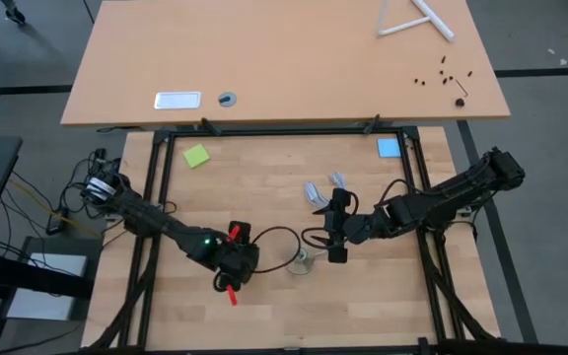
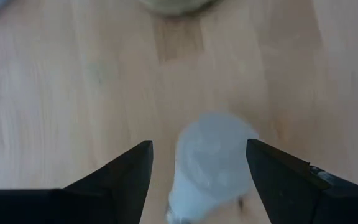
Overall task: Screw lightbulb
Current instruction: Insert the lightbulb into the lamp
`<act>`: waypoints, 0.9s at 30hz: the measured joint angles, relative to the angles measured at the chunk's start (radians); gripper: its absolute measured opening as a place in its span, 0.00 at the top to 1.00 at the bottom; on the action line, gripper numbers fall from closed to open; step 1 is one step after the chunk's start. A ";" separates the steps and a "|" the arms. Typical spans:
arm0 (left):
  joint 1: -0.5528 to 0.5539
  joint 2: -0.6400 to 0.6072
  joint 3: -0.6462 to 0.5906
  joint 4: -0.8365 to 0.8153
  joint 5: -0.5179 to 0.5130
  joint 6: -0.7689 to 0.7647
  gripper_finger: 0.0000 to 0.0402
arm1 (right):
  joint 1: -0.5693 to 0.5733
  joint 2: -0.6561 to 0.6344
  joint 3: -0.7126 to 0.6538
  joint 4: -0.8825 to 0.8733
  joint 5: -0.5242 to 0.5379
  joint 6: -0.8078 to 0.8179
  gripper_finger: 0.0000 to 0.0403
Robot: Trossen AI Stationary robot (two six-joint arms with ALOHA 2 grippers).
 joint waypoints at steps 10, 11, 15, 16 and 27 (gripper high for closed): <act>0.045 0.000 0.000 0.081 0.022 0.078 0.39 | 0.000 0.000 0.000 0.000 0.000 0.000 0.23; 0.046 0.000 0.000 0.075 0.024 0.079 0.39 | 0.000 0.000 0.000 0.000 0.000 0.000 0.23; 0.045 0.000 0.000 0.060 0.027 0.080 0.41 | 0.000 0.000 0.000 0.000 -0.005 0.000 0.23; 0.045 0.000 0.000 0.057 0.030 0.080 0.41 | 0.000 0.000 0.000 0.000 -0.006 0.000 0.23; 0.045 0.000 0.000 -0.070 0.063 -0.013 0.41 | 0.000 0.000 0.000 -0.002 -0.026 -0.010 0.23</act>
